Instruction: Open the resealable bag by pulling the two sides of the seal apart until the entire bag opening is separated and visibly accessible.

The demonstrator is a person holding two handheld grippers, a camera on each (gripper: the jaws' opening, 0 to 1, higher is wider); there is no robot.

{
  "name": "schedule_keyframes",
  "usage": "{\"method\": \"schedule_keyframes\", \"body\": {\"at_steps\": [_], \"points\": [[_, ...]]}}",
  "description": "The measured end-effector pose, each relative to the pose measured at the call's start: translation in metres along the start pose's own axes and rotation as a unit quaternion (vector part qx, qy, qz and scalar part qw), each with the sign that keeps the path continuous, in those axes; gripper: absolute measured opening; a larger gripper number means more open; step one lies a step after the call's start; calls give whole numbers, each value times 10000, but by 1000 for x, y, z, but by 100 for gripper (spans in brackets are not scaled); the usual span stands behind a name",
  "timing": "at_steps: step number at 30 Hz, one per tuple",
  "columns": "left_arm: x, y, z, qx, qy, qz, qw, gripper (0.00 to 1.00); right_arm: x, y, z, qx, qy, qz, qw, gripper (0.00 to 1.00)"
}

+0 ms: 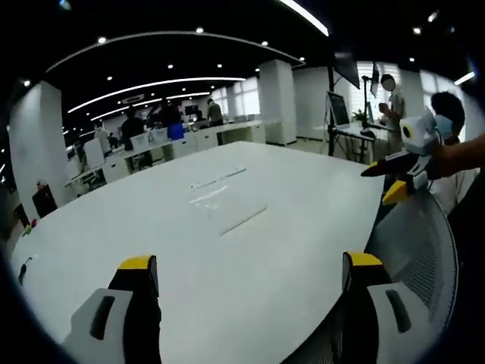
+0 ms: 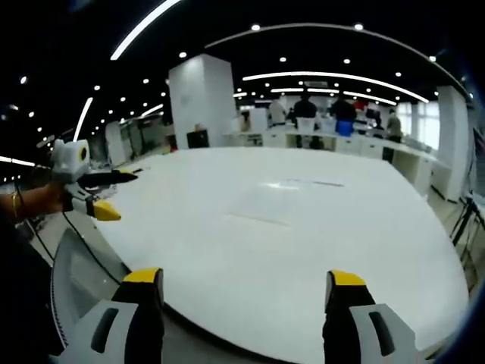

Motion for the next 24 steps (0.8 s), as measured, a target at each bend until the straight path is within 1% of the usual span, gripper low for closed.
{"method": "schedule_keyframes", "body": {"at_steps": [1,2,5,6,15,19,21,22,24], "points": [[3,-1,-5,41,-29,-56,10000,99,0,0,0,11,-5,-22,10000,87],[11,-4,-11,-102,124,15,9999,98,2,4,-1,39,-22,-20,10000,87],[11,-4,-13,-108,122,30,9999,98,3,5,-1,49,-13,-31,10000,87],[11,-6,-17,-99,11,-50,9999,99,6,7,-2,44,39,-43,10000,87],[14,-7,-18,-106,70,-70,9999,99,7,9,-3,0,71,-78,9999,86],[14,-8,-18,-116,50,-87,9999,99,8,9,-3,-39,92,-96,9999,86],[14,-9,-18,-115,59,-90,9999,99,9,10,-2,-68,129,-120,9998,86],[16,-10,-19,-129,102,-96,9998,98,9,10,-2,-124,163,-215,9996,86],[16,-10,-19,-129,102,-98,9998,98,9,10,-2,-127,164,-215,9996,86]]}}
Point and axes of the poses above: the point that each gripper's makers call its tool centre point, and the gripper's own axes: z roughly forward along the fingers, y roughly to its left, x roughly out of its underside, the point moved 9 cm from there along -z, roughly backward along the fingers, and after that the axes turned 4 degrees about -z, right-handed, at the moved point
